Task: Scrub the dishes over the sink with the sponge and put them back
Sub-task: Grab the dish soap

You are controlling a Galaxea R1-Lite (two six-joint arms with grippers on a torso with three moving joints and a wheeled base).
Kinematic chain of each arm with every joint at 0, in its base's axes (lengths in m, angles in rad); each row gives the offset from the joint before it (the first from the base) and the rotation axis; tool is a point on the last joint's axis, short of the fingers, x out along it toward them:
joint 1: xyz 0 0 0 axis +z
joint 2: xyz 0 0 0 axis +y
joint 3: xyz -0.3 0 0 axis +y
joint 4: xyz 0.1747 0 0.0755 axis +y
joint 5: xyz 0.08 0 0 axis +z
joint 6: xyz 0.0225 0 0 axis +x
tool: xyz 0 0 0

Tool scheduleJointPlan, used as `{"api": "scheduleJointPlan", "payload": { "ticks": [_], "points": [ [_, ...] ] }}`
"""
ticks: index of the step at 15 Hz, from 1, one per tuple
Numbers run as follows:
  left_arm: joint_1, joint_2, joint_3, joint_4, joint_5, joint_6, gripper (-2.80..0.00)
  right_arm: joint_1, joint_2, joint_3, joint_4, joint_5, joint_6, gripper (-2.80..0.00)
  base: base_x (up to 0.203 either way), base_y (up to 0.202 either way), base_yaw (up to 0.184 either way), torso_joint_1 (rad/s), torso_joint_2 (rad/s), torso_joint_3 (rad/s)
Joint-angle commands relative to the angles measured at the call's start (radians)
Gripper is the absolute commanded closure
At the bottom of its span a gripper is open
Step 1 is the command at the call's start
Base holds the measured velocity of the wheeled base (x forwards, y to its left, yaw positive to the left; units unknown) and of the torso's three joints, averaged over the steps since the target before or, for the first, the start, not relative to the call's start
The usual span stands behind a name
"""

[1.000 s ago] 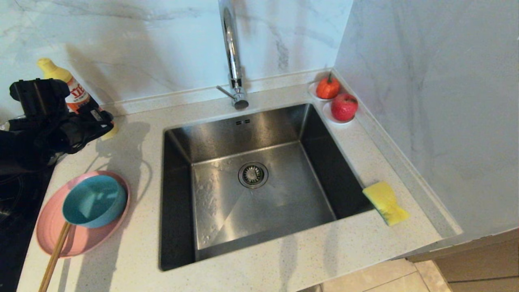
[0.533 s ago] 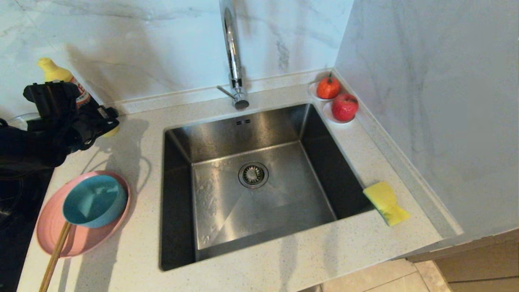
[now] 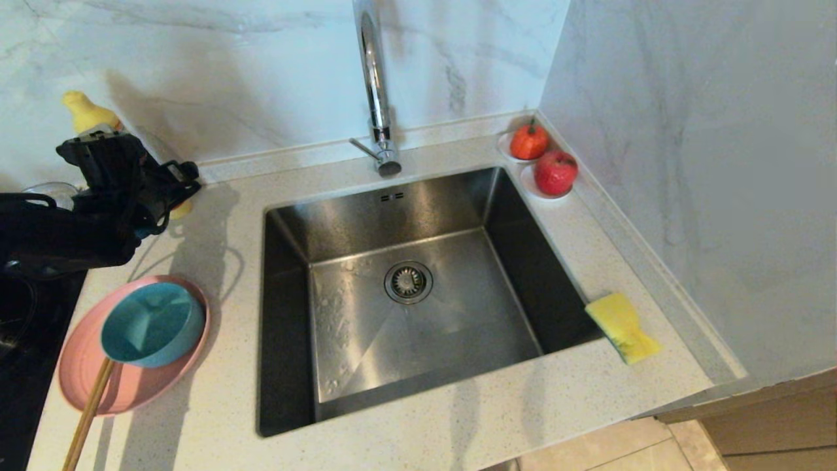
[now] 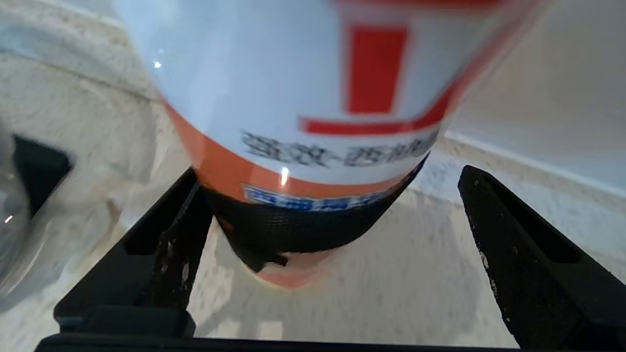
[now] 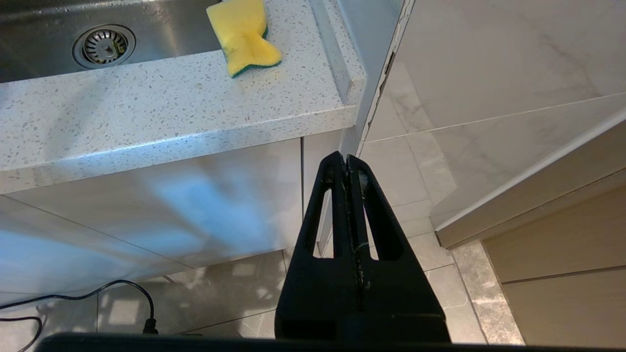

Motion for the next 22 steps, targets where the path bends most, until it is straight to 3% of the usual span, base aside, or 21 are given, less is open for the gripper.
{"api": "scheduleJointPlan", "payload": {
  "ticks": [1, 11, 16, 17, 22],
  "points": [
    [0.004, 0.052, -0.076, -0.003, 0.002, 0.001, -2.8, 0.001, 0.001, 0.0, -0.001, -0.001, 0.0, 0.0, 0.0, 0.0, 0.0, 0.0, 0.0, 0.0],
    [0.028, 0.12, -0.192, -0.022, 0.017, 0.018, -2.8, -0.001, 0.001, 0.0, -0.001, 0.0, 0.0, 0.0, 0.0, 0.0, 0.0, 0.0, 0.0, 0.0],
    [0.028, 0.124, -0.183, -0.027, 0.019, 0.022, -2.8, 0.001, 0.001, 0.0, -0.001, 0.0, 0.0, 0.0, 0.0, 0.0, 0.0, 0.0, 0.0, 0.0],
    [0.028, 0.128, -0.181, -0.026, 0.025, 0.02, 0.0, 0.001, 0.001, 0.0, -0.001, 0.0, 0.0, 0.0, 0.0, 0.0, 0.0, 0.0, 0.0, 0.0],
    [0.019, 0.148, -0.193, -0.027, 0.059, 0.015, 0.0, -0.001, 0.001, 0.0, -0.001, 0.0, 0.0, 0.0, 0.0, 0.0, 0.0, 0.0, 0.0, 0.0]
  ]
}}
